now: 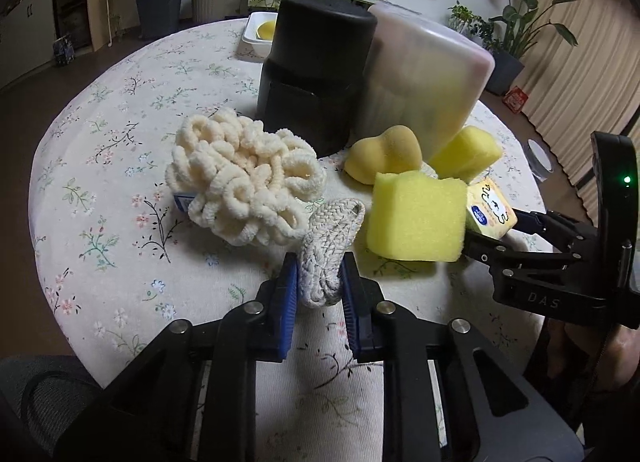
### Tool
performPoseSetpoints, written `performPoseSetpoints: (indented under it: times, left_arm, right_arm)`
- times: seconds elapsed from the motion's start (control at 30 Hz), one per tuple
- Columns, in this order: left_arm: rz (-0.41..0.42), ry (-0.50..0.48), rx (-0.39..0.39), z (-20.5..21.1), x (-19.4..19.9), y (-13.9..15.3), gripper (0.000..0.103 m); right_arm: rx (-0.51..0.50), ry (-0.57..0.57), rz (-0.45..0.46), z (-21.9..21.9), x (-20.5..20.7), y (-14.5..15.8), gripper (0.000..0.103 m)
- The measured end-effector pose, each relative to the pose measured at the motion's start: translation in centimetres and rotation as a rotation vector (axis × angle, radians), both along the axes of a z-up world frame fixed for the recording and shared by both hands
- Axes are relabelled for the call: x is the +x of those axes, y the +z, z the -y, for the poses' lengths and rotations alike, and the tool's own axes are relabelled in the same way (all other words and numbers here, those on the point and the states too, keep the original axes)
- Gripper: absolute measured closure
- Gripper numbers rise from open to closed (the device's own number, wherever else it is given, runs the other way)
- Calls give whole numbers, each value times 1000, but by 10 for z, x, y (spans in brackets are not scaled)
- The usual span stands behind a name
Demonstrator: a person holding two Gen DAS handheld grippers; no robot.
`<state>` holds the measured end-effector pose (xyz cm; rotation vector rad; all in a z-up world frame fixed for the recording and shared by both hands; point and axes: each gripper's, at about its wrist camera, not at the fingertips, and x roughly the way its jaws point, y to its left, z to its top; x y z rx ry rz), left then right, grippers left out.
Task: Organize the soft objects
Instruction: 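Grasp the dog-print tissue pack with the right tool while the left tool grasps the woven loofah mitt, then carry the tissue pack and loofah mitt over the white tray with both tools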
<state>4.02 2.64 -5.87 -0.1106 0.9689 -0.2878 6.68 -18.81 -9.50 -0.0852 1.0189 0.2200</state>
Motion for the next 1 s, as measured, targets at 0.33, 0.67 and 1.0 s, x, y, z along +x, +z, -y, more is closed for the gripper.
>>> performPoseSetpoints:
  times: [0.33,0.67,1.0]
  left_arm:
    - [9,-39,-31,1,-18,8,85]
    - [24,-75,-51,2,-31,16,85]
    - [58,-66,-73,-16,-31,45,85]
  right_arm:
    - [-13,-8,4,8,-24,14,28]
    - [-14,13,10,7,-38,36,28]
    - [-12,21,23,18,-47,59,28]
